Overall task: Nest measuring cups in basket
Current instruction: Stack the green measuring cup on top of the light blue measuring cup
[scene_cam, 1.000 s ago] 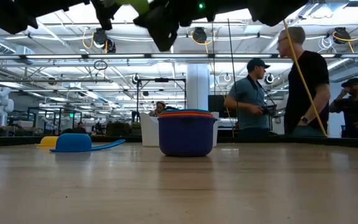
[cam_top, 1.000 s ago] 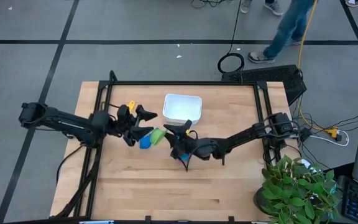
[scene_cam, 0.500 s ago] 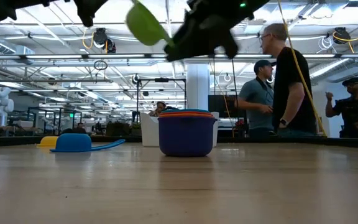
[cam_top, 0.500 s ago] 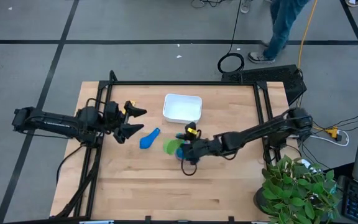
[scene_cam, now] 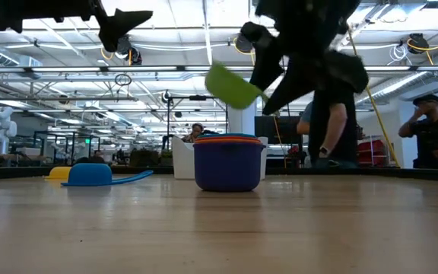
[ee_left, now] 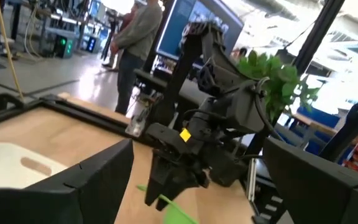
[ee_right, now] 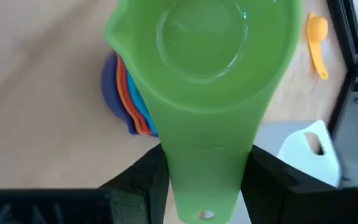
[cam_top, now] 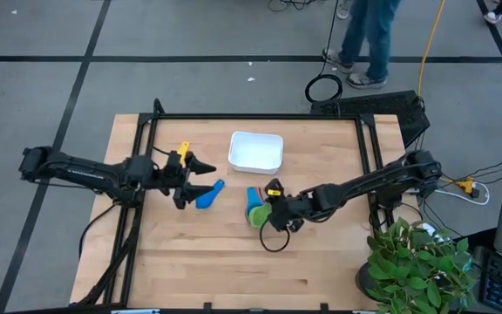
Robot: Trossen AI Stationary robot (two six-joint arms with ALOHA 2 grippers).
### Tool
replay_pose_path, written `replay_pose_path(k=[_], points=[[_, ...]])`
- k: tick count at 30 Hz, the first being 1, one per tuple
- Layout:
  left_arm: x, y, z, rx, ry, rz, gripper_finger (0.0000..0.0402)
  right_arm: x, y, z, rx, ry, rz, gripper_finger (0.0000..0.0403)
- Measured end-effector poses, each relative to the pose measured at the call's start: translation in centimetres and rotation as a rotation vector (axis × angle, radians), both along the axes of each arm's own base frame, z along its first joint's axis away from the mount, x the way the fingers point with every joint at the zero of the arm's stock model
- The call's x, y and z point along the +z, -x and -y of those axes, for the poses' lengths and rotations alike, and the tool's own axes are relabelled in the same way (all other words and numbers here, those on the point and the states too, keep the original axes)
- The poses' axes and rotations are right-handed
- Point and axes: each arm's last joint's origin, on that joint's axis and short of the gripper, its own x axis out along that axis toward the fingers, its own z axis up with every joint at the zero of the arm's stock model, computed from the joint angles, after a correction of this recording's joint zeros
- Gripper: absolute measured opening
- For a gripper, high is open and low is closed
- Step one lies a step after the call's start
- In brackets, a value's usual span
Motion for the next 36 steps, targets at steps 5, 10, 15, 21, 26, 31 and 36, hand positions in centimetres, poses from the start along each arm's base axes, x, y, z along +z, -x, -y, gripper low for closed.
replay_pose_path(k=[5, 10, 15, 21, 26, 31, 36], points=[[-0.8, -0.7, 0.3, -0.011, 0.001, -0.046, 0.0358, -1.1, -0.5, 0.8, 0.028, 0.086, -0.053, 0.0146], [-1.3, -1.2, 0.3, -0.011, 0.012, -0.077, 0.0358, -1.5, -0.4, 1.4, 0.039, 0.109, -0.103, 0.0146], [-1.6, -1.4, 0.3, -0.011, 0.012, -0.089, 0.0358, -1.4, -0.7, 1.4, 0.039, 0.107, -0.078, 0.0149], [-1.5, -1.4, 0.3, -0.011, 0.015, -0.086, 0.0358, -1.2, -1.0, 1.4, 0.046, 0.105, -0.038, 0.0171], [-1.6, -1.4, 0.3, -0.011, 0.015, -0.087, 0.0358, -1.2, -1.1, 1.4, 0.034, 0.126, -0.031, 0.0193], [-1.6, -1.4, 0.3, -0.011, 0.015, -0.088, 0.0358, -1.1, -1.1, 1.5, 0.019, 0.141, -0.026, 0.0210], [-1.7, -1.4, 0.3, -0.015, 0.014, -0.101, 0.0358, -0.9, -1.0, 1.7, -0.061, 0.222, -0.001, 0.0216]])
